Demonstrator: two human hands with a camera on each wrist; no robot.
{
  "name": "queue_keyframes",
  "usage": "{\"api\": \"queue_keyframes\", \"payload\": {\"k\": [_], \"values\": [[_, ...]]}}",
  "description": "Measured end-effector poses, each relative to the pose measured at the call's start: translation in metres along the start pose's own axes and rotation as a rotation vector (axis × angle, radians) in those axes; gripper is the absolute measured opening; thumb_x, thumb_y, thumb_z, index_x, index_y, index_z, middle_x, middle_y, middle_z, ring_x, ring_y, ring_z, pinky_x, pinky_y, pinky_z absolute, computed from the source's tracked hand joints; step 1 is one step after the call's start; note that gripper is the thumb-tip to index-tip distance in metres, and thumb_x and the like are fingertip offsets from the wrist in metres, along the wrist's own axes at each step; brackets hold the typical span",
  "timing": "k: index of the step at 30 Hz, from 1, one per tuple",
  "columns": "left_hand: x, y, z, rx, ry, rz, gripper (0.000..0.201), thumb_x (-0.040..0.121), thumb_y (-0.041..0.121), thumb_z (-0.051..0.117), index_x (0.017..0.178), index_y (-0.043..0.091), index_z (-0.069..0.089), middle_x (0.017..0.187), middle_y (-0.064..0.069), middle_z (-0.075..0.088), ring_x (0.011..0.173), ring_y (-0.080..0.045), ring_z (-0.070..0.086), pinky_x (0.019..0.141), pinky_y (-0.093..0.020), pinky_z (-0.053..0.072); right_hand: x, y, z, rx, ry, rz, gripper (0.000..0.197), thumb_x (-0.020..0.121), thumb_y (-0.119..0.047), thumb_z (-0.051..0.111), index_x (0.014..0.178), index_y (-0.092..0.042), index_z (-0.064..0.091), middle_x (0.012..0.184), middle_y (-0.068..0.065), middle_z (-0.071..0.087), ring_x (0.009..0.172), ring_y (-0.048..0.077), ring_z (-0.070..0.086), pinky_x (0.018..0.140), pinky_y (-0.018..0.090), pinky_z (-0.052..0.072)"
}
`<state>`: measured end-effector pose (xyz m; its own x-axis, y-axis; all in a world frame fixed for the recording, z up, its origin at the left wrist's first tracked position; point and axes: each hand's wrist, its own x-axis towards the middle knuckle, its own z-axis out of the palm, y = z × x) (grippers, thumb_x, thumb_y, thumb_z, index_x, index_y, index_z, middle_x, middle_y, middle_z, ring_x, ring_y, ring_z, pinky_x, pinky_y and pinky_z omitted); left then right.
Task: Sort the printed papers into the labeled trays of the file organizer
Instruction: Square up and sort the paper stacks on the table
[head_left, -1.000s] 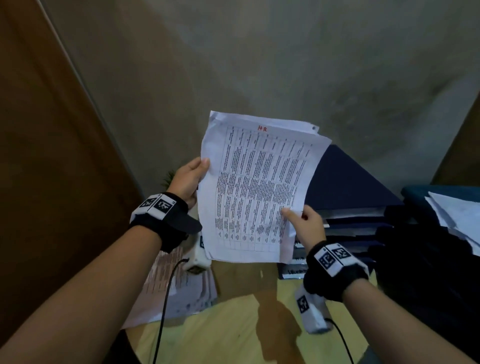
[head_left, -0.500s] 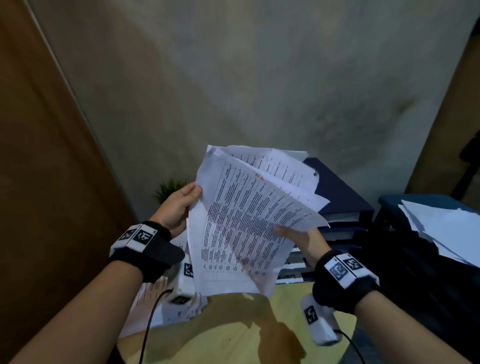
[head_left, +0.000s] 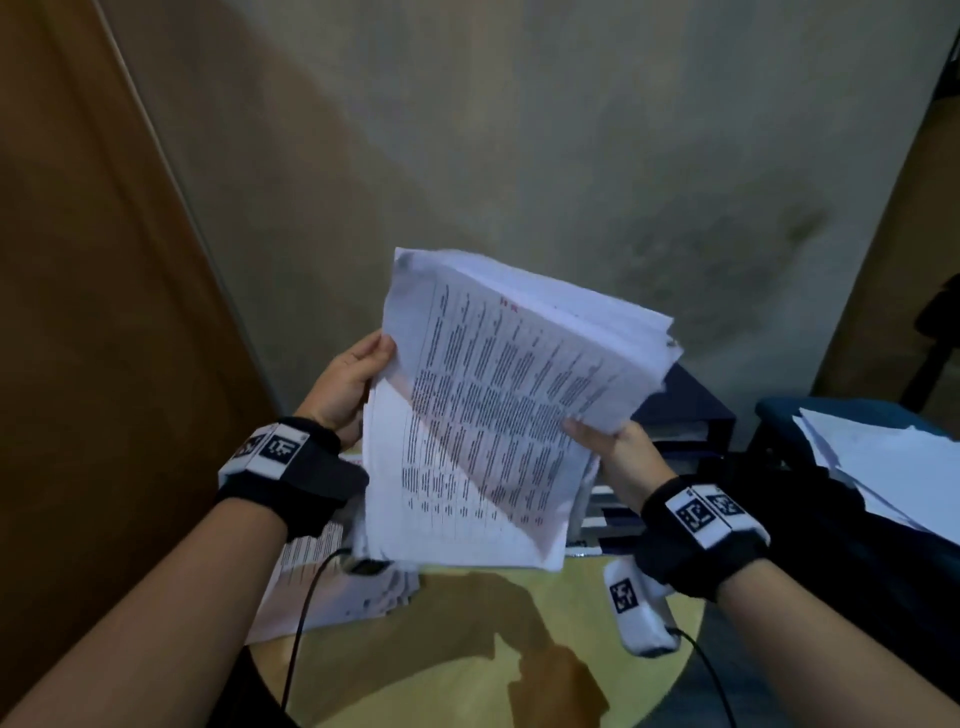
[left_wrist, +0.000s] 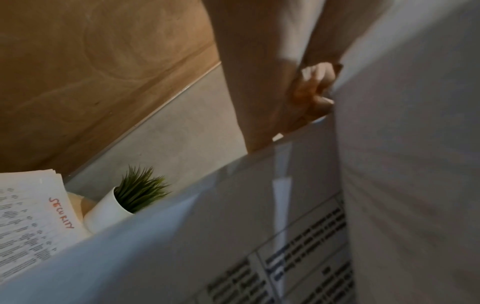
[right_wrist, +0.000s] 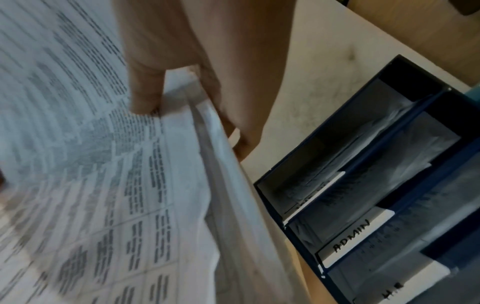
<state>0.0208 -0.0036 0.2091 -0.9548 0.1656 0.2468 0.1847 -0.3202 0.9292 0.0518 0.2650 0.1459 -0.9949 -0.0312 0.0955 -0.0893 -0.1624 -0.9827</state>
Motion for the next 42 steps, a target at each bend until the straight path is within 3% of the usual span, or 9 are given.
{"api": "queue_keyframes", "payload": {"k": [5,9,15,17,22,33,35,39,42], "values": [[-0.012,-0.012,0.014,0.232,0.032,-0.113,0.021,0.099,0.020,0.041,0.111,0.013,0.057,0.105,-0.003,0.069,0.100,-0.023,0.061,0.089,-0.034,0.054,-0.004,-0.002,-0.007,-0.010,0.148,-0.072,0.030,0.094,-0.016,0.054,0.122,-0.008,0.058,0.105,-0.004,0.063,0.099,0.013,0.058,0.094,0.032,0.043],[-0.027,-0.037,0.020,0.466,-0.137,-0.274,0.076,0.072,0.047,0.066,0.138,0.016,0.044,0.135,0.002,0.053,0.127,-0.020,0.050,0.113,-0.039,0.033,-0.001,0.003,-0.015,0.038,0.232,-0.044,0.028,0.095,-0.017,0.051,0.119,-0.003,0.058,0.092,-0.003,0.062,0.094,0.019,0.059,0.091,0.034,0.044],[-0.021,-0.064,0.029,0.452,-0.019,-0.365,0.042,0.096,0.019,0.050,0.137,0.010,0.045,0.136,-0.007,0.053,0.116,-0.022,0.055,0.106,-0.041,0.041,0.003,0.002,-0.025,0.024,0.217,0.014,0.035,0.096,-0.013,0.050,0.129,-0.003,0.053,0.114,0.004,0.062,0.116,0.024,0.056,0.104,0.038,0.043],[-0.020,-0.073,0.029,0.402,0.013,-0.381,0.042,0.096,0.021,0.052,0.135,0.007,0.047,0.134,-0.010,0.055,0.115,-0.026,0.056,0.089,-0.029,0.052,0.002,0.004,-0.029,-0.005,0.195,0.028,0.035,0.094,-0.009,0.052,0.129,-0.004,0.052,0.121,0.008,0.060,0.113,0.024,0.057,0.102,0.038,0.044],[-0.021,-0.122,0.004,0.406,-0.040,-0.354,0.094,0.046,0.073,0.076,0.124,0.024,0.057,0.131,-0.003,0.060,0.123,-0.022,0.056,0.109,-0.048,0.038,-0.010,0.035,-0.050,-0.055,0.087,0.179,0.026,0.089,-0.001,0.056,0.113,-0.012,0.057,0.122,0.015,0.062,0.110,0.033,0.061,0.099,0.049,0.046],[-0.035,-0.184,-0.009,0.269,0.034,-0.555,0.085,0.058,0.047,0.083,0.130,0.010,0.055,0.129,-0.005,0.062,0.125,-0.024,0.053,0.113,-0.048,0.033,-0.019,0.081,-0.068,-0.108,0.128,0.264,0.028,0.088,0.009,0.053,0.102,-0.013,0.061,0.099,0.006,0.069,0.091,0.025,0.064,0.078,0.034,0.051],[-0.041,-0.189,-0.003,0.273,0.048,-0.569,0.091,0.053,0.048,0.084,0.130,0.010,0.054,0.130,-0.004,0.061,0.124,-0.023,0.054,0.113,-0.046,0.033,-0.022,0.088,-0.072,-0.128,0.139,0.299,0.028,0.088,0.008,0.054,0.099,-0.016,0.062,0.099,0.006,0.069,0.092,0.026,0.064,0.084,0.038,0.051],[-0.060,-0.194,0.017,0.286,0.022,-0.629,0.044,0.089,0.015,0.062,0.131,0.006,0.051,0.129,-0.006,0.058,0.122,-0.023,0.052,0.112,-0.041,0.034,-0.039,0.111,-0.082,-0.161,0.159,0.418,0.025,0.088,0.007,0.054,0.100,-0.014,0.062,0.105,0.011,0.068,0.101,0.032,0.063,0.097,0.047,0.047],[-0.078,-0.205,0.034,0.290,-0.041,-0.657,0.043,0.092,0.006,0.055,0.134,0.009,0.046,0.127,-0.006,0.057,0.115,-0.021,0.053,0.107,-0.037,0.038,-0.063,0.136,-0.095,-0.183,0.193,0.510,0.028,0.089,0.008,0.051,0.113,-0.006,0.059,0.104,0.013,0.067,0.105,0.035,0.061,0.097,0.048,0.047]]}}
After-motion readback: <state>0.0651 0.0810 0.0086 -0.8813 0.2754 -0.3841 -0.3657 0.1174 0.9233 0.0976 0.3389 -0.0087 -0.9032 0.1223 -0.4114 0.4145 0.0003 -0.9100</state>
